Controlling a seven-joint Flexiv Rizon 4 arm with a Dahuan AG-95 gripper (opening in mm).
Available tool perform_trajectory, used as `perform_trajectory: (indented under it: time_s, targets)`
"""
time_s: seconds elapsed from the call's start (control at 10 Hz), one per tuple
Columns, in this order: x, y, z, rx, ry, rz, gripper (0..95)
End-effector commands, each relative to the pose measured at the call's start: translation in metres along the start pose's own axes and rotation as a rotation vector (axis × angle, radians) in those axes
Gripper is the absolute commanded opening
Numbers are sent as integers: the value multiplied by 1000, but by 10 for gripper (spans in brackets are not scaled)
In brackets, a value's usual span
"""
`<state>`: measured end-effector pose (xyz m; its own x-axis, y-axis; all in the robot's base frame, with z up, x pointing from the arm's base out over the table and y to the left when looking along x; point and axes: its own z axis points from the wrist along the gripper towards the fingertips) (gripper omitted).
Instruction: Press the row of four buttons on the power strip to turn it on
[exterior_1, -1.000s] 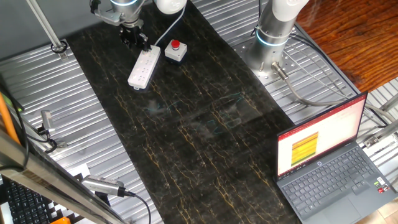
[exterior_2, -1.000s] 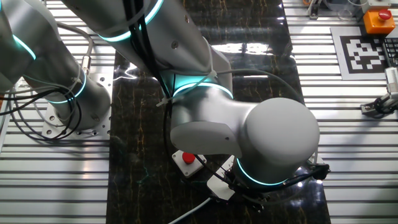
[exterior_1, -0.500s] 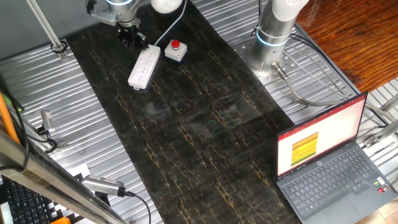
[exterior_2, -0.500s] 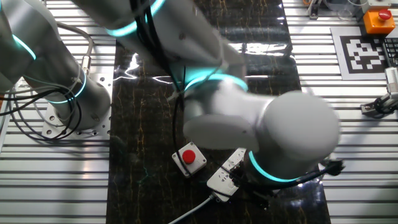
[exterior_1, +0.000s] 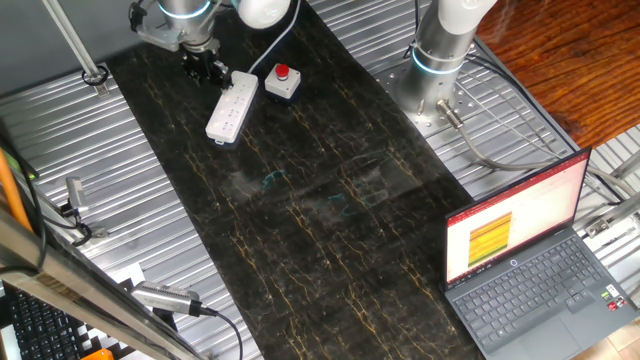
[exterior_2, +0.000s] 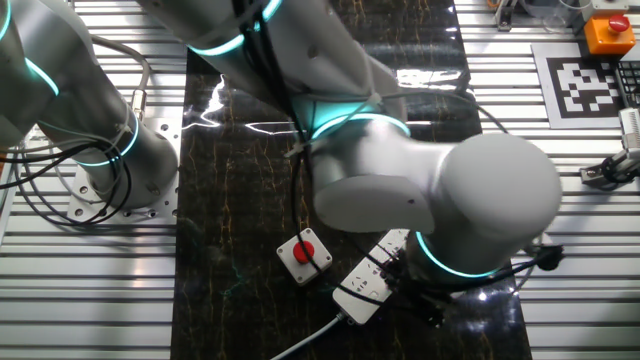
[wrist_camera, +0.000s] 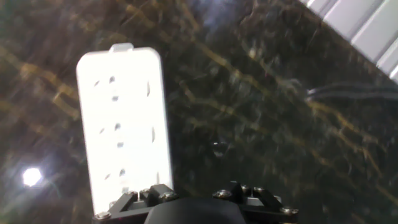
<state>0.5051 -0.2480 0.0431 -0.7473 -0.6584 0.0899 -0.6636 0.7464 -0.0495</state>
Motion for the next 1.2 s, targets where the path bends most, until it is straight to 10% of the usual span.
perform_trajectory:
  time_s: [0.1,1.2]
  targets:
    - [-1,1,0,4,5,-1,570]
    - [-6,9,12,14,10,-4,570]
